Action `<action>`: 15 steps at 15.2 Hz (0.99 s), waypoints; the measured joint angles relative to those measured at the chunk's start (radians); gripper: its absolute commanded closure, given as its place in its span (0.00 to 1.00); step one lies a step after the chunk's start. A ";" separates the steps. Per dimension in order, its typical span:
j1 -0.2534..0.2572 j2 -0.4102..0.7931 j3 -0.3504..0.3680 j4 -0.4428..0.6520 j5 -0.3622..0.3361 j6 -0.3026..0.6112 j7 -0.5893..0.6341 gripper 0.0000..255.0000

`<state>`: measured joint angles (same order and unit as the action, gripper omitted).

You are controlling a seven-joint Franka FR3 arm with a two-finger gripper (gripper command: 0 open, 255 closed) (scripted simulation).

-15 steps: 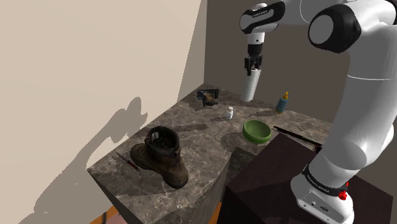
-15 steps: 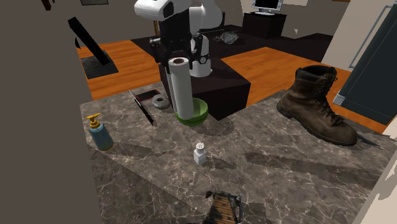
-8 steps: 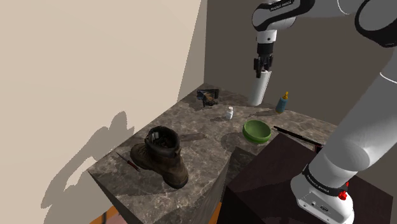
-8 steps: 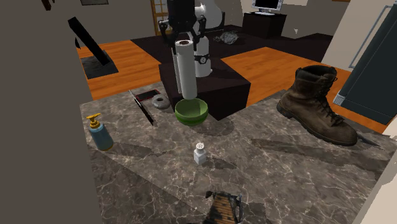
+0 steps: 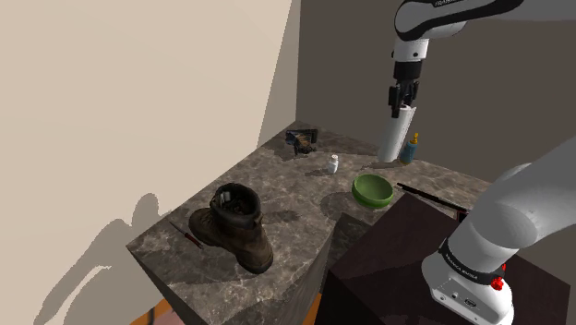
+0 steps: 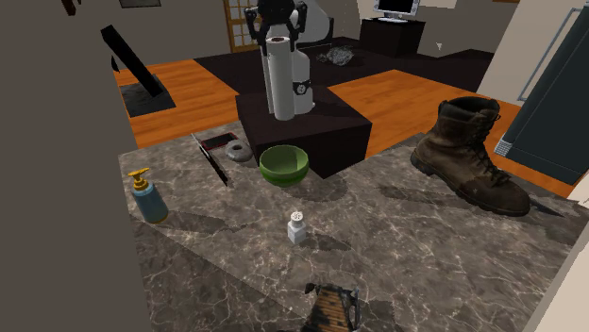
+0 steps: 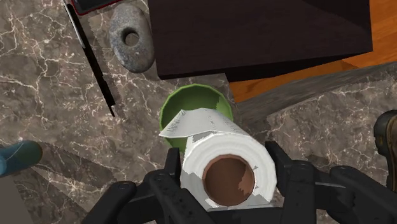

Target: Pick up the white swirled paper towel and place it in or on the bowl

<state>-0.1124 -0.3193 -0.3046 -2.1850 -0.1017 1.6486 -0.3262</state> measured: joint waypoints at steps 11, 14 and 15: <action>-0.004 -0.014 -0.005 -0.146 -0.010 0.132 0.009 1.00; -0.004 0.001 -0.008 -0.172 -0.009 0.173 0.008 1.00; -0.005 0.003 -0.010 -0.184 -0.010 0.187 0.007 1.00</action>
<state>-0.1176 -0.3165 -0.3150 -2.3694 -0.1118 1.8355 -0.3195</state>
